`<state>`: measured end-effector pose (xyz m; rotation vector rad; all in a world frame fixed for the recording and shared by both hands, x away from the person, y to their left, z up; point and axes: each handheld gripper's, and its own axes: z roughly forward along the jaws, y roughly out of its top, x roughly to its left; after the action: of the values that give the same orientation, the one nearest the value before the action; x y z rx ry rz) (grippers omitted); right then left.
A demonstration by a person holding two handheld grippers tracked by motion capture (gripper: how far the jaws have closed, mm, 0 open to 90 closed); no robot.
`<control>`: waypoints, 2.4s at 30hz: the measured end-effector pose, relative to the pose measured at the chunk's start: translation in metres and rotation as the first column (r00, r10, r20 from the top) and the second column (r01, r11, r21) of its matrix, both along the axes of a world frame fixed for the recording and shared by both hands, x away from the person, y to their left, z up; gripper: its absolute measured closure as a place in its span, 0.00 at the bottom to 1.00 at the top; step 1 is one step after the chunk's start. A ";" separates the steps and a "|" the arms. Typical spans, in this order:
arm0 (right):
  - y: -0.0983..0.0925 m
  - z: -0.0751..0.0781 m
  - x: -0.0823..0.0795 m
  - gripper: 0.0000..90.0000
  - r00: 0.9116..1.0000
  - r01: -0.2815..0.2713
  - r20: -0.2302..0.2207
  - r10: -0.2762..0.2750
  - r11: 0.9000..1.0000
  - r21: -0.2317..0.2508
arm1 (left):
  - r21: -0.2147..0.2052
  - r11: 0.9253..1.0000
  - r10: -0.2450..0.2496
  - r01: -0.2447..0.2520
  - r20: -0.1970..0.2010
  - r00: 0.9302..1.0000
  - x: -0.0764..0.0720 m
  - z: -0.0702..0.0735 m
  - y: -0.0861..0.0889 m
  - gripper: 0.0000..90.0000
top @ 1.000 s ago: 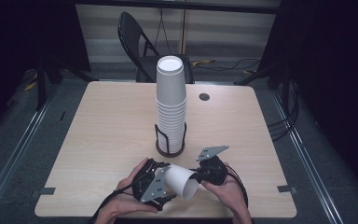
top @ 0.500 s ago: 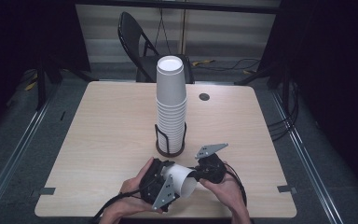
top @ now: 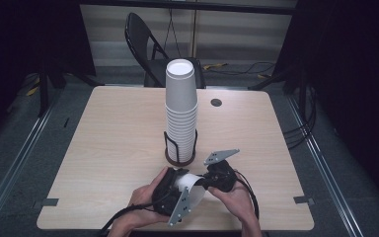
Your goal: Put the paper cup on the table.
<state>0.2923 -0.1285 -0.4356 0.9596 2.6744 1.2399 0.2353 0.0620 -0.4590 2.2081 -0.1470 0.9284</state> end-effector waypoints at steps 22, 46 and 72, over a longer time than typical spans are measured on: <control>0.002 -0.004 0.002 0.98 0.998 0.033 -0.045 -0.031 0.998 0.053 | -0.026 0.999 -0.038 0.039 0.014 0.999 -0.005 0.007 -0.009 0.10; -0.012 -0.001 -0.002 0.85 0.993 0.089 0.059 -0.103 0.974 0.210 | -0.249 0.959 0.096 -0.138 -0.175 0.980 0.017 0.014 0.005 0.13; -0.045 -0.008 -0.012 0.22 0.889 0.308 0.209 -0.407 0.870 0.384 | -0.488 0.800 0.140 -0.349 -0.414 0.900 0.040 0.017 0.063 0.12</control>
<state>0.2801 -0.1732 -0.4439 1.1500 1.9803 1.6300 0.2751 0.1247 -0.4417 1.8185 0.5426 0.5785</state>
